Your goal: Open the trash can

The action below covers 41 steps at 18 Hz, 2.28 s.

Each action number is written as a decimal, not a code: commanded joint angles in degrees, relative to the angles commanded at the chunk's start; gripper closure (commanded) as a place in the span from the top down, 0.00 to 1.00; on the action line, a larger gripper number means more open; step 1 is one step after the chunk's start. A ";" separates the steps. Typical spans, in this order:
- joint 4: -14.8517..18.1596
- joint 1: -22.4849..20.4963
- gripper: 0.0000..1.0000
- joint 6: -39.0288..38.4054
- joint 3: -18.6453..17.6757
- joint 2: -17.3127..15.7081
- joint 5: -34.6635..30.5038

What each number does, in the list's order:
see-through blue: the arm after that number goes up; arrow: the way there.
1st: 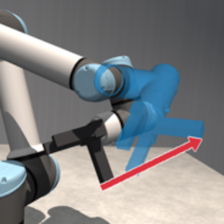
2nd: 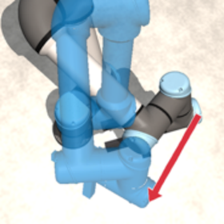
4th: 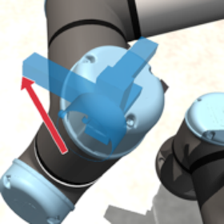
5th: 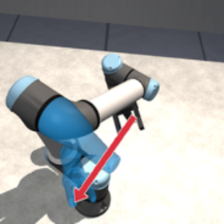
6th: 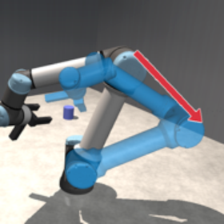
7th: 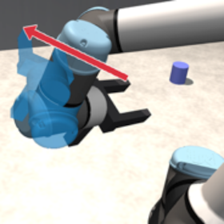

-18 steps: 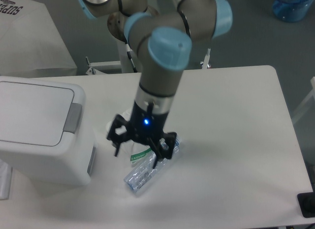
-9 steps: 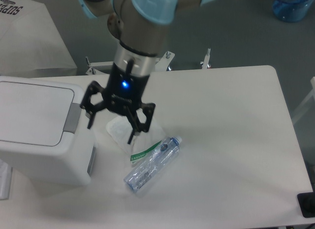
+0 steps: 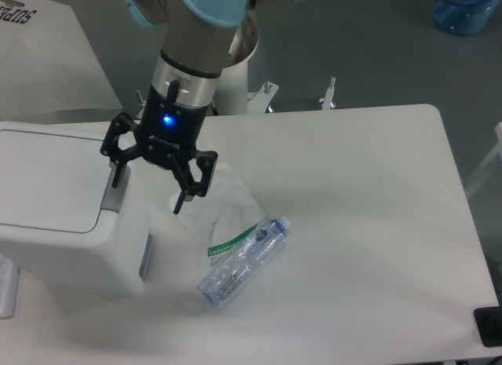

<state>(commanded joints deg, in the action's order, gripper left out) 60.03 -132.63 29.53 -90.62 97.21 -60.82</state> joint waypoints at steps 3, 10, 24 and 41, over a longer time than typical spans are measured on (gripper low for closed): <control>-0.78 0.00 1.00 0.00 -0.17 0.61 -0.09; -2.29 0.09 1.00 -0.17 -1.76 0.79 -0.09; -2.29 -2.62 1.00 -0.09 0.26 0.88 0.18; -1.94 -15.73 1.00 8.35 16.78 19.95 -6.93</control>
<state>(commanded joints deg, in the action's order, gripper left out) 58.09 -148.35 37.88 -73.83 117.15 -67.75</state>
